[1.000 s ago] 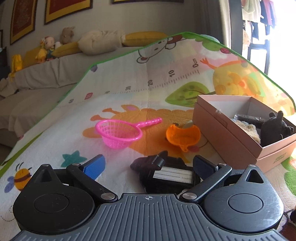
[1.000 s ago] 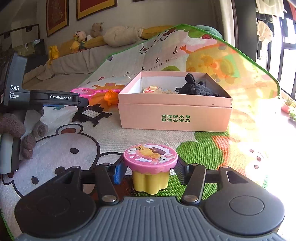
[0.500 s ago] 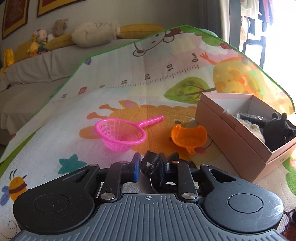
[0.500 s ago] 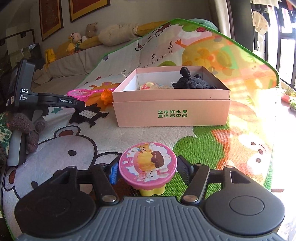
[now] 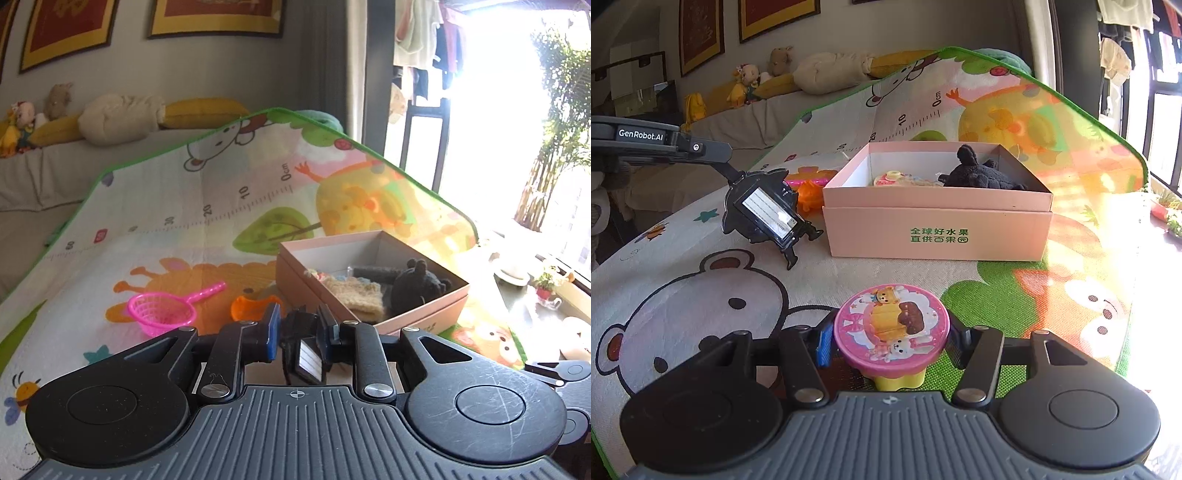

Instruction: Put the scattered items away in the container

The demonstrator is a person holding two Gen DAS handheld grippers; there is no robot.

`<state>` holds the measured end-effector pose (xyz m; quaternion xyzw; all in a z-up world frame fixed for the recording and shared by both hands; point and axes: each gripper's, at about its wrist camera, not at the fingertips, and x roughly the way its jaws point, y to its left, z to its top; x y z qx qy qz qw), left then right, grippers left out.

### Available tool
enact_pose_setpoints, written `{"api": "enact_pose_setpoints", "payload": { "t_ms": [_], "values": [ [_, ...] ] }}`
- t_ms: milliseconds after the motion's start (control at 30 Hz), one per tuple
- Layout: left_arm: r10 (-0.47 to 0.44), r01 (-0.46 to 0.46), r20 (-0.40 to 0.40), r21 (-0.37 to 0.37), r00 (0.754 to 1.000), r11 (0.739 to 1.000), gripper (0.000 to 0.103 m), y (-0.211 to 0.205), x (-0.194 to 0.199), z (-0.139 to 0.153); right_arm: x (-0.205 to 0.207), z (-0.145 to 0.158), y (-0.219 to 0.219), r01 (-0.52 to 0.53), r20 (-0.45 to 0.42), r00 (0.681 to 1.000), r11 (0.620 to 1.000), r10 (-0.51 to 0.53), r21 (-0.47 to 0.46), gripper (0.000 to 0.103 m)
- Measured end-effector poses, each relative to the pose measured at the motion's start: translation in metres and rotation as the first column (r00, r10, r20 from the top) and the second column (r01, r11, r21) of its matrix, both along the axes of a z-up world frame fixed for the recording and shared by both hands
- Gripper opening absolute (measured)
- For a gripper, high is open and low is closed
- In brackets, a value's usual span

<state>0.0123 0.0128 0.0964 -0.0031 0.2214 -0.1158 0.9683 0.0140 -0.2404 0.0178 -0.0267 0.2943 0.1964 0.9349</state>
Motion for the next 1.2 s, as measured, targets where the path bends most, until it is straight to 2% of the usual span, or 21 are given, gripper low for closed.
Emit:
{"api": "enact_pose_setpoints", "payload": {
  "t_ms": [167, 233, 267, 333, 400, 467, 567, 600, 633, 700, 767, 867, 933, 1067, 1200],
  "values": [
    [-0.047, 0.048, 0.006, -0.018, 0.999, 0.999, 0.030, -0.014, 0.005, 0.000, 0.000, 0.000, -0.001, 0.008, -0.002, 1.000, 1.000, -0.008, -0.002, 0.056],
    [-0.086, 0.086, 0.001, -0.031, 0.996, 0.996, 0.039, -0.018, 0.008, -0.001, -0.001, 0.000, 0.000, 0.005, 0.005, 1.000, 1.000, -0.005, -0.007, 0.056],
    [-0.096, 0.096, -0.004, -0.023, 0.995, 0.995, 0.041, -0.021, 0.010, -0.004, -0.001, 0.000, 0.000, 0.003, 0.005, 1.000, 1.000, -0.003, -0.009, 0.056],
    [-0.083, 0.083, -0.007, 0.029, 0.997, 0.996, 0.051, -0.028, 0.017, -0.017, 0.001, 0.000, 0.001, 0.000, -0.001, 1.000, 1.000, 0.000, -0.012, 0.056],
    [-0.054, 0.055, -0.020, 0.067, 0.998, 0.996, 0.052, -0.031, 0.027, -0.033, 0.001, 0.000, 0.001, -0.001, -0.004, 1.000, 1.000, 0.001, -0.011, 0.057],
    [-0.014, 0.016, -0.017, 0.087, 1.000, 0.996, 0.058, -0.029, 0.035, -0.043, 0.001, 0.000, 0.000, -0.001, -0.005, 1.000, 1.000, 0.001, -0.010, 0.057],
    [0.019, -0.018, -0.023, 0.057, 1.000, 0.998, 0.078, -0.015, 0.036, -0.044, 0.001, 0.000, 0.000, 0.000, -0.005, 1.000, 1.000, 0.000, -0.009, 0.060],
    [0.020, -0.019, -0.026, 0.052, 0.999, 0.998, 0.091, -0.011, 0.034, -0.043, 0.001, 0.000, -0.001, 0.000, -0.005, 1.000, 1.000, 0.000, -0.007, 0.062],
    [0.026, -0.025, -0.024, 0.059, 0.999, 0.998, 0.096, -0.007, 0.031, -0.043, 0.001, 0.000, -0.001, -0.001, -0.007, 1.000, 1.000, 0.001, -0.005, 0.064],
    [0.038, -0.034, -0.038, 0.087, 0.999, 0.996, 0.096, -0.003, 0.027, -0.046, 0.003, -0.001, -0.001, -0.006, -0.018, 1.000, 1.000, 0.006, -0.008, 0.067],
    [0.055, -0.048, -0.085, 0.079, 0.995, 0.996, 0.096, 0.003, 0.028, -0.054, 0.004, -0.001, 0.001, -0.015, -0.025, 1.000, 1.000, 0.014, -0.015, 0.075],
    [0.078, -0.072, -0.131, 0.048, 0.988, 0.996, 0.096, 0.010, 0.038, -0.062, 0.004, -0.001, 0.004, -0.024, -0.028, 0.999, 0.999, 0.023, -0.027, 0.077],
    [0.088, -0.084, -0.127, 0.042, 0.988, 0.996, 0.097, 0.010, 0.051, -0.063, 0.005, -0.001, 0.005, -0.020, -0.032, 0.999, 0.999, 0.019, -0.032, 0.078],
    [0.068, -0.057, -0.087, 0.117, 0.994, 0.991, 0.097, 0.005, 0.085, -0.065, 0.005, -0.002, 0.005, -0.014, -0.040, 0.999, 0.999, 0.012, -0.034, 0.079],
    [0.036, -0.017, -0.101, 0.184, 0.994, 0.983, 0.097, 0.002, 0.122, -0.075, 0.006, -0.003, 0.003, -0.011, -0.047, 0.999, 1.000, 0.009, -0.023, 0.079]
  ]
}}
